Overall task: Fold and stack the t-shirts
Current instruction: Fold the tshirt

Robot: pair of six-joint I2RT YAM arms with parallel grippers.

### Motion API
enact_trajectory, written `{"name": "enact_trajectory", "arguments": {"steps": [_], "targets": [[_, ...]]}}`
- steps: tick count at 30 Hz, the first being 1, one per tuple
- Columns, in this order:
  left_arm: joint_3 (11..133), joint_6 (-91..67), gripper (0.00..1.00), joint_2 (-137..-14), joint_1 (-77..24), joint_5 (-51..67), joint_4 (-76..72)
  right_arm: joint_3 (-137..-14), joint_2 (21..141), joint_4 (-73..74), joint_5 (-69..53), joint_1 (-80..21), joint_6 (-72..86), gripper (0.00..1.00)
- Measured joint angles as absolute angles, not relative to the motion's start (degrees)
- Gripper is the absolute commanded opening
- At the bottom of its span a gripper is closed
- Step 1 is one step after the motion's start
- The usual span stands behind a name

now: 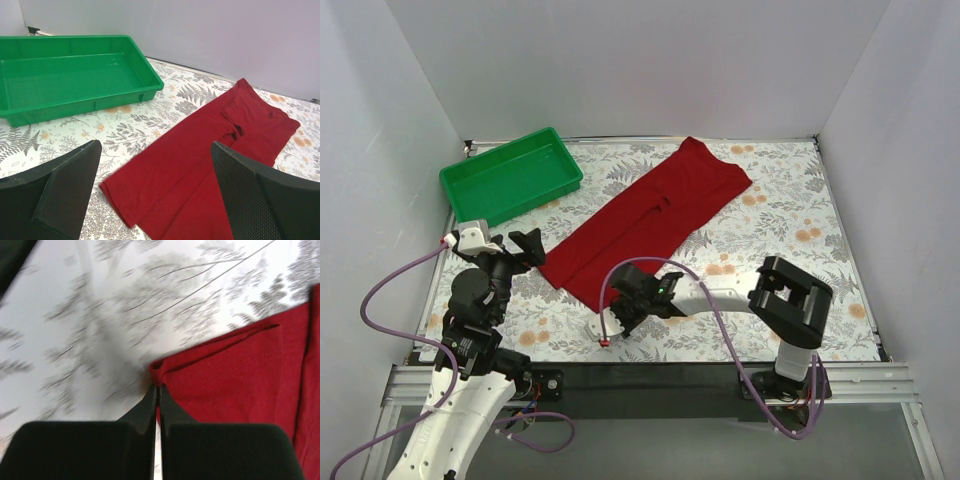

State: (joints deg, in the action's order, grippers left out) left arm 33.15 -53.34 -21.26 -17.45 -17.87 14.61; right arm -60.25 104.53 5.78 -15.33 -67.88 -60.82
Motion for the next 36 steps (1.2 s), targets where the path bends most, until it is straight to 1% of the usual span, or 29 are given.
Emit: {"name": "enact_trajectory", "arguments": {"steps": [3,8,15,18,19,21,23,25,28,31,33,36], "targets": [[33.15,-53.34,0.84,-21.28,-17.45,-17.12,14.59,-53.36,98.17,7.62,-16.38,-67.81,-62.19,0.01],[33.15,-53.39,0.83,-21.89,-17.45,-14.76,14.39,-45.45,88.86,15.18,-19.97,-66.19,-65.25,0.01],[33.12,-53.65,0.83,-26.81,-17.45,-7.01,12.84,-36.53,76.12,26.37,-22.9,-61.01,-69.23,0.01],[33.1,-54.5,0.83,-30.15,-17.45,-2.09,11.09,-33.41,71.07,30.44,-23.38,-58.65,-70.89,0.09],[33.1,-55.05,0.83,-31.73,-17.45,-0.45,10.39,-32.6,69.58,31.77,-23.49,-58.17,-71.31,0.23],[33.1,-56.51,0.82,-35.59,-17.45,3.11,8.88,-31.31,66.98,34.48,-23.57,-57.21,-72.07,0.37],[33.8,-58.37,0.82,-41.12,-17.45,6.61,7.68,-30.83,64.86,37.58,-23.79,-56.01,-72.66,0.51],[35.44,-60.34,0.8,-47.77,-17.45,9.8,6.66,-30.87,62.83,39.86,-23.97,-54.61,-73.17,0.55],[40.07,-63.37,0.78,-59.44,-17.45,14.24,5.67,-32.53,60.14,43.55,-24.56,-51.79,-73.52,0.56],[47.2,-66.06,0.76,-70.96,-17.54,16.97,4.95,-36.42,57.76,45.52,-24.86,-48.95,-73.25,0.56],[54.57,-67.66,0.73,-80.77,-17.82,17.98,4.36,-39.09,55.92,45.23,-24.95,-44.93,-71.9,0.55],[65.34,-68.9,0.72,-94.7,-18.39,18.52,2.81,-40.86,53.39,40.34,-23.7,-37.69,-64.77,0.56]]}}
